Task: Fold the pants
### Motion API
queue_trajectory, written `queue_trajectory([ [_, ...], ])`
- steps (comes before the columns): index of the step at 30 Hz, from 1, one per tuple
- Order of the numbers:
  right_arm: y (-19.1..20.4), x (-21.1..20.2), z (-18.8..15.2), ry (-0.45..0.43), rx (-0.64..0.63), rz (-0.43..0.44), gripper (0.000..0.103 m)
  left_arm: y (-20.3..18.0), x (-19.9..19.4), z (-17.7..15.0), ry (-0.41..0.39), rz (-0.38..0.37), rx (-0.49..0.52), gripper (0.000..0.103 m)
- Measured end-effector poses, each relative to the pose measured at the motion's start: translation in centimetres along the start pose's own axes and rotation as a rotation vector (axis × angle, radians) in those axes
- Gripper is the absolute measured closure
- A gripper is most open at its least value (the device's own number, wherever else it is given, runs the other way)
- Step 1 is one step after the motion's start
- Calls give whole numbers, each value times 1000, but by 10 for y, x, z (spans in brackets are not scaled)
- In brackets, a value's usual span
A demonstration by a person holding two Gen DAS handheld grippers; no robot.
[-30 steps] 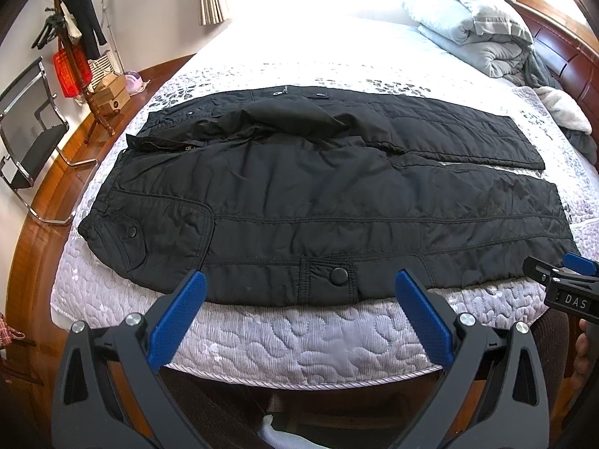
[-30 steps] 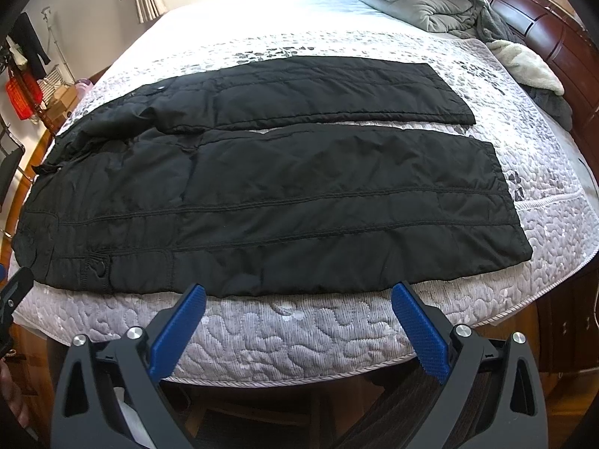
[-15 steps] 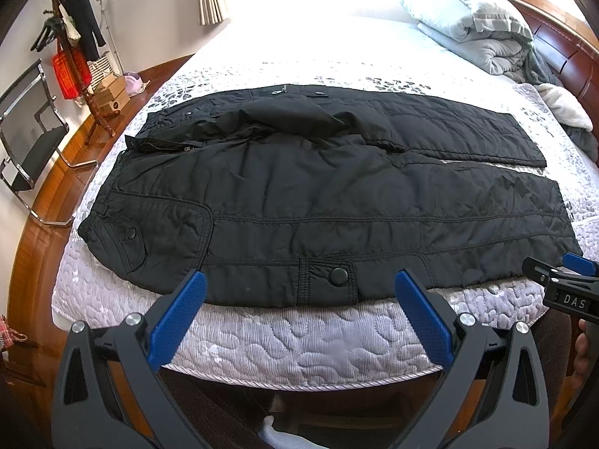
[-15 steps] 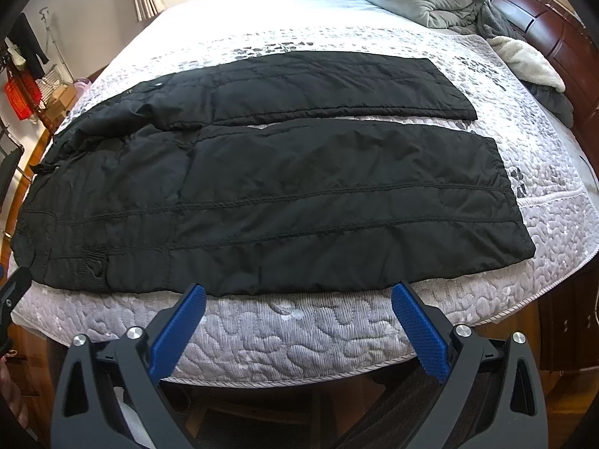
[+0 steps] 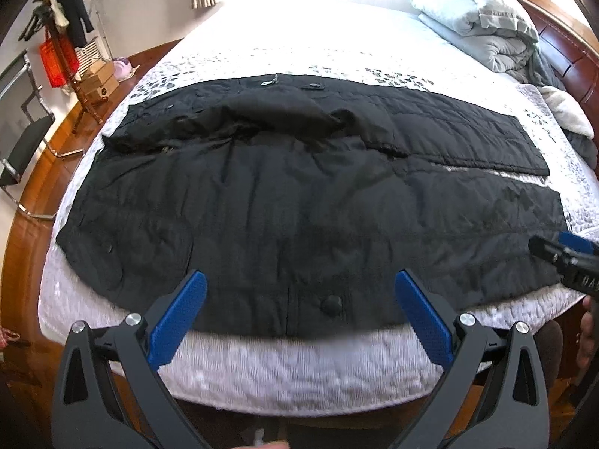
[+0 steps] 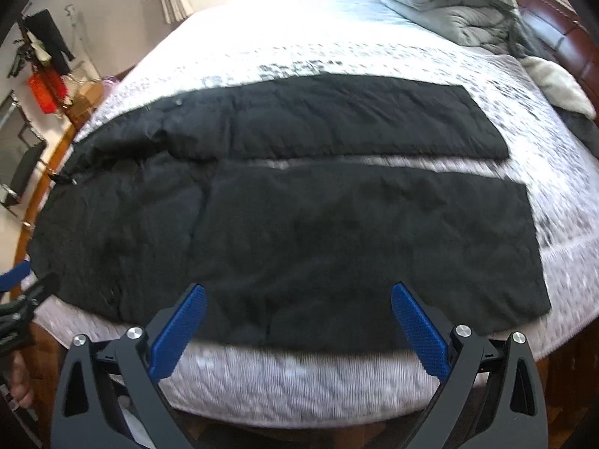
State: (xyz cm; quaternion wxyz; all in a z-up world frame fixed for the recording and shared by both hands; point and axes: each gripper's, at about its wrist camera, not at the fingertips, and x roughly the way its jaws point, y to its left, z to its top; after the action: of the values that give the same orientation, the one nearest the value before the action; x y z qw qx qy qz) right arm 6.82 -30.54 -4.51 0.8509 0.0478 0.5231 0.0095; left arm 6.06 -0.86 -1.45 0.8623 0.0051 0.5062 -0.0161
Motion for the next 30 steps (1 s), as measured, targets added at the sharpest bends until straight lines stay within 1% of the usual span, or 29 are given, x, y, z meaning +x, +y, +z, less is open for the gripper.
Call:
queue_trajectory([
  [3, -11, 17, 27, 27, 4, 2, 4, -2, 16, 23, 16, -26, -12, 3],
  [5, -18, 31, 44, 48, 27, 5, 4, -5, 27, 40, 22, -23, -11, 3],
  [7, -24, 43, 63, 57, 35, 31, 4, -10, 40, 64, 26, -16, -15, 3],
  [10, -30, 63, 101, 70, -13, 54, 4, -17, 57, 100, 37, -34, -14, 3],
  [12, -29, 81, 132, 82, -78, 79, 4, -24, 74, 128, 53, -50, 4, 3],
  [15, -30, 111, 166, 132, -140, 191, 4, -35, 103, 162, 89, -65, 24, 3],
  [17, -30, 127, 186, 142, -181, 257, 4, -40, 123, 182, 106, -89, 33, 3],
  [18, -30, 134, 196, 139, -207, 294, 4, -42, 132, 194, 107, -114, 46, 3],
  [19, -31, 141, 209, 139, -246, 351, 4, -45, 141, 206, 106, -144, 67, 3],
  [20, -32, 146, 218, 139, -269, 380, 4, -48, 148, 215, 104, -158, 89, 3],
  [25, -30, 187, 267, 188, -393, 469, 4, -62, 199, 255, 134, -209, 261, 3],
  [28, -26, 207, 287, 236, -448, 557, 4, -68, 223, 273, 145, -231, 333, 3],
  [30, -20, 218, 297, 244, -491, 587, 4, -71, 242, 287, 157, -227, 360, 3],
])
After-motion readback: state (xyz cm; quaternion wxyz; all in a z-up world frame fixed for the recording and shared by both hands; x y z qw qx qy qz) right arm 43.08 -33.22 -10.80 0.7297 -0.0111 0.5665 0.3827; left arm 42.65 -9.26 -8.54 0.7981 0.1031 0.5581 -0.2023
